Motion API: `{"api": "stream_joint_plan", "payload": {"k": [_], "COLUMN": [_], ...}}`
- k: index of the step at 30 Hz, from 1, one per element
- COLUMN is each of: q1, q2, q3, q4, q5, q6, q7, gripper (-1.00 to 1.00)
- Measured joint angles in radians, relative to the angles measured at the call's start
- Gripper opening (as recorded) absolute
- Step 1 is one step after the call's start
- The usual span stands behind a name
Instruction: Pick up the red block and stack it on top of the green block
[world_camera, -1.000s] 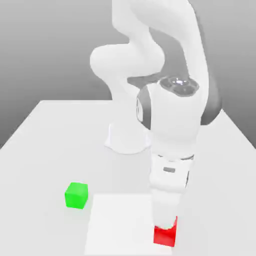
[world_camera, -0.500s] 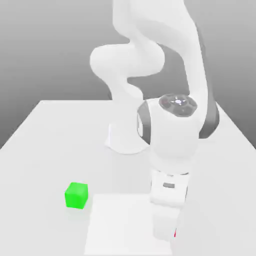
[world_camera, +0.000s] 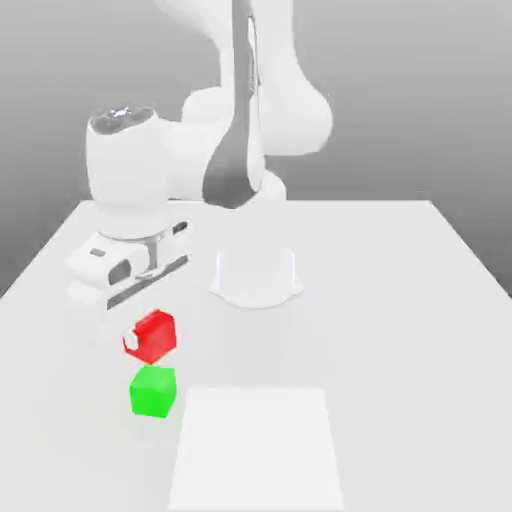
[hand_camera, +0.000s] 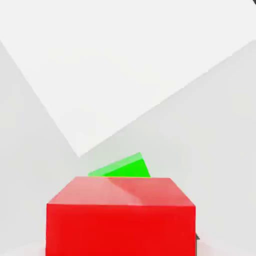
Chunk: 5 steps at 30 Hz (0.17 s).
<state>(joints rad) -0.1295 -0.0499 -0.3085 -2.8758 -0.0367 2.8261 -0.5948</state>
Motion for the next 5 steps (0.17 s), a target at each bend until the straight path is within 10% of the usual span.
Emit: {"api": "stream_joint_plan", "payload": {"k": [2, 3, 5], "q1": [0.003, 0.002, 0.002], "q2": [0.073, 0.095, 0.095], "q3": [0.014, 0.023, 0.023], "q4": [0.002, 0.003, 0.003], "q5": [0.075, 0.1, 0.1], "q6": [0.068, 0.087, 0.087], "q7": [-0.053, -0.07, -0.07], "gripper": [-1.0, 1.0, 1.0]}}
